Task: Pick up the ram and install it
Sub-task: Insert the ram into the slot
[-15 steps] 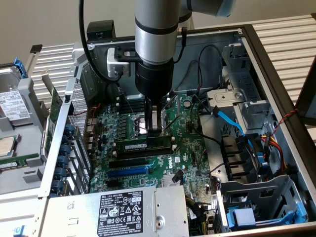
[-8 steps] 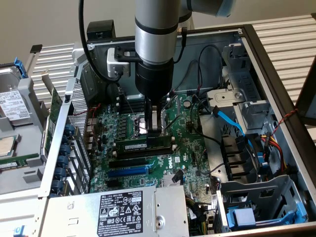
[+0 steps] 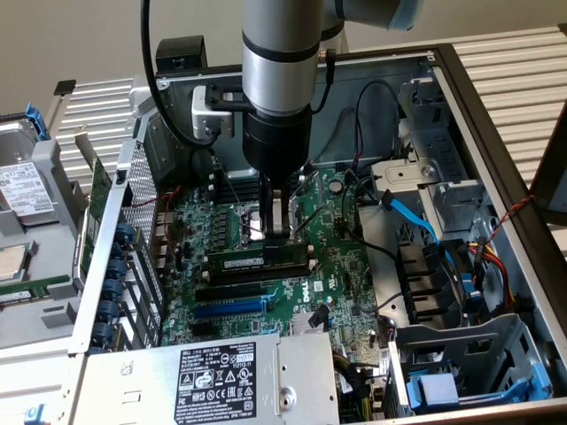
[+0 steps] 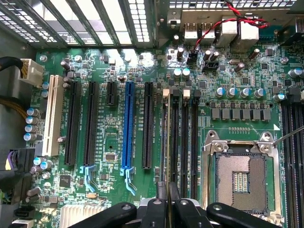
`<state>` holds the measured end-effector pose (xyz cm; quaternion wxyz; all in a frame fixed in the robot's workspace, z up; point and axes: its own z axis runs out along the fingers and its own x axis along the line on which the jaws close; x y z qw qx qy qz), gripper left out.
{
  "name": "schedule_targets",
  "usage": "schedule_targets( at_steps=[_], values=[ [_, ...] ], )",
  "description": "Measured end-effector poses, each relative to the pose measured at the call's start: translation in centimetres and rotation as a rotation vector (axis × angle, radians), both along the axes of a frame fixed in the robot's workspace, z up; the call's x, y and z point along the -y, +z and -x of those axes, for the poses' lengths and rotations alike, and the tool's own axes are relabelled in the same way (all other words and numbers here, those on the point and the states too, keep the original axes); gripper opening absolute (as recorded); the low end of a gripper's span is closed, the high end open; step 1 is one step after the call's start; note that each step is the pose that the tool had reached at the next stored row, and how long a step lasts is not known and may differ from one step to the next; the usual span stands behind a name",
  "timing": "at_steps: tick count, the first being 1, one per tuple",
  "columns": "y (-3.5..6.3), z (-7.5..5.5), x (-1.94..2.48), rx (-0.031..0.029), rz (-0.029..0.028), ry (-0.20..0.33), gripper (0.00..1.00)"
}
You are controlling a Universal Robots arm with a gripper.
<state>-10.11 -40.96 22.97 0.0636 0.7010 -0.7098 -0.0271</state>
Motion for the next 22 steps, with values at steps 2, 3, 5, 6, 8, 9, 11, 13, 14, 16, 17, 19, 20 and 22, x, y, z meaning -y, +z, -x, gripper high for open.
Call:
schedule_targets(
  at_steps=[2, 3, 5, 6, 8, 9, 11, 13, 14, 16, 17, 19, 20, 22],
  values=[
    [0.00, 0.00, 0.03, 0.0000, 0.0000, 0.000, 0.13],
    [0.00, 0.00, 0.03, 0.0001, 0.0000, 0.000, 0.13],
    [0.00, 0.00, 0.04, 0.0002, 0.0001, 0.000, 0.13],
    [0.00, 0.00, 0.04, 0.0005, 0.0000, 0.001, 0.13],
    [0.00, -0.01, 0.04, 0.0013, -0.0001, 0.001, 0.13],
    [0.00, -0.01, 0.04, 0.0017, -0.0005, 0.001, 0.13],
    [-0.04, 0.06, 0.08, 0.0044, -0.0023, 0.001, 0.13],
    [-0.02, 0.06, 0.08, 0.0044, -0.0033, 0.001, 0.13],
    [-0.02, 0.07, 0.07, 0.0044, -0.0037, 0.001, 0.13],
    [-0.01, 0.07, 0.08, 0.0043, -0.0054, 0.001, 0.13],
    [-0.01, 0.07, 0.08, 0.0043, -0.0068, 0.001, 0.13],
    [-0.01, 0.07, 0.08, 0.0045, -0.0097, 0.001, 0.13],
    [-0.01, 0.07, 0.08, 0.0046, -0.0110, 0.001, 0.13],
    [-0.02, 0.07, 0.07, 0.0049, -0.0125, 0.001, 0.13]
  ],
)
